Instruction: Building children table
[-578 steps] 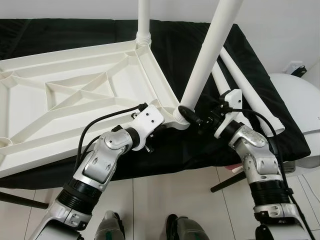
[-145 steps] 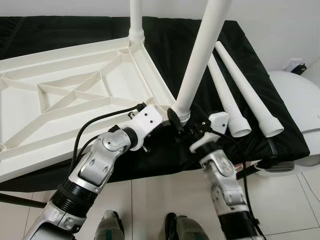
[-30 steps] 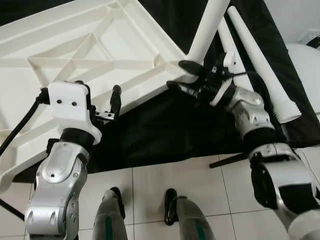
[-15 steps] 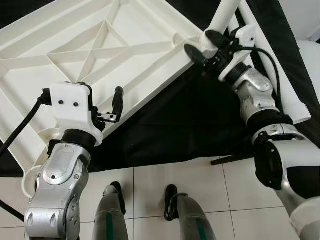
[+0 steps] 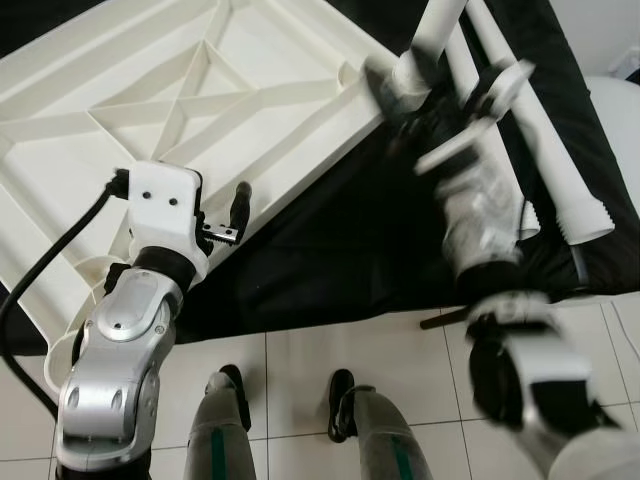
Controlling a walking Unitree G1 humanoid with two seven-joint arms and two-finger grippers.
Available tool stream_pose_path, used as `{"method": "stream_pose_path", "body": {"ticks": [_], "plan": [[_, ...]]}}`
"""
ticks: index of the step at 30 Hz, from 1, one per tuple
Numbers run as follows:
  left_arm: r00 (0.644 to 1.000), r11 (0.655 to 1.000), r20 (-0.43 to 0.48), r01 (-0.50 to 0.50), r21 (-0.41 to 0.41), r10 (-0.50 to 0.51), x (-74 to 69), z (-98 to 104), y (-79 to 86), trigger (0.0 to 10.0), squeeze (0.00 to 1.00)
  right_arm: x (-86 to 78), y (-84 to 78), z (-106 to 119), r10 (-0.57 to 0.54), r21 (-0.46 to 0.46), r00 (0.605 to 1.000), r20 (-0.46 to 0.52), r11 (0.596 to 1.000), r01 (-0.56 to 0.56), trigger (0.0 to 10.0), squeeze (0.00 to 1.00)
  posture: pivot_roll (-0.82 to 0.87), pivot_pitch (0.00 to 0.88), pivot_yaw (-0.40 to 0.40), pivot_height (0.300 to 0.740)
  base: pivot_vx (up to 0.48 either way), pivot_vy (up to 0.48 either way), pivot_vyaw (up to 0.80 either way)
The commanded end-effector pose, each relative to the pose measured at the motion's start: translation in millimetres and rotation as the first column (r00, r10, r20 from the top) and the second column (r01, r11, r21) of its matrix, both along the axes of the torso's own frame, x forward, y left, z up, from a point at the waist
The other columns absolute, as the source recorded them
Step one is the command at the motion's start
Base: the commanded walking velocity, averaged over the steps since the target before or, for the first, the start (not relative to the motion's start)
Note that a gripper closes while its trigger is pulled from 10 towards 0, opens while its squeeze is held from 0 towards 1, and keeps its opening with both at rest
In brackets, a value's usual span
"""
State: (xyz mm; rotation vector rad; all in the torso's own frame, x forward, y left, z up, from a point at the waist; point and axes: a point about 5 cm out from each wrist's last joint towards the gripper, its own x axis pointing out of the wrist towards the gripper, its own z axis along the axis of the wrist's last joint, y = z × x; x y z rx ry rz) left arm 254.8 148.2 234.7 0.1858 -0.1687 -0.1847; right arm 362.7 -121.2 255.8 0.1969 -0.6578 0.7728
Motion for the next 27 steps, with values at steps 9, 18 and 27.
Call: {"method": "stream_pose_path", "body": {"ticks": [9,18,27], "plan": [[0.969,0.963,-0.061,0.243,0.117,-0.238,25.4,-9.2,-18.0,10.0,0.0,-16.9,-1.7,-4.1,-0.176,-0.017,0.98,-0.098,0.984,0.175,10.0,0.0,0.14,0.224,-0.005,0.74,0.0,0.0,0.0],[0.954,0.939,-0.155,0.284,0.194,-0.257,45.9,-33.3,-25.9,10.0,0.0,-34.1,1.2,10.3,-0.225,0.043,0.964,-0.144,0.972,0.233,10.0,0.0,0.1,0.19,-0.012,0.74,0.0,0.0,0.0],[0.916,0.902,-0.234,0.376,0.212,-0.327,56.0,-49.9,-43.2,10.0,0.0,-53.2,10.3,7.4,-0.153,0.021,0.982,-0.109,0.988,0.156,10.0,0.0,0.08,0.168,-0.01,0.74,0.0,0.0,0.0]]}}
